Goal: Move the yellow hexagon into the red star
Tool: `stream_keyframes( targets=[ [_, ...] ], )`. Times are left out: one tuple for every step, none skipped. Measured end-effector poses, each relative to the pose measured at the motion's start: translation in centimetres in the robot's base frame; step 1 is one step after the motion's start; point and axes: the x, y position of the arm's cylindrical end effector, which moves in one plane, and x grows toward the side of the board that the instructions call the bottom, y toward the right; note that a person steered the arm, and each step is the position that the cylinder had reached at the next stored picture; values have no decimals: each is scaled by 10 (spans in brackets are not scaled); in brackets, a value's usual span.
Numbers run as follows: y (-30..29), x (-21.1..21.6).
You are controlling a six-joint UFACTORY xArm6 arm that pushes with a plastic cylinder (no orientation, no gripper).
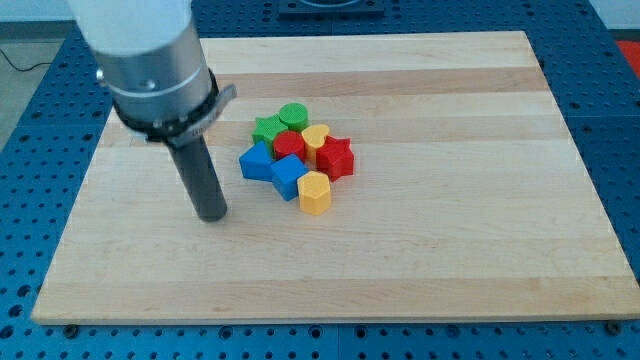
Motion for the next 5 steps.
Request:
stream_keyframes(
  targets=[
    [23,14],
    [41,14],
    [62,10],
    [82,-2],
    [98,-17]
  ],
)
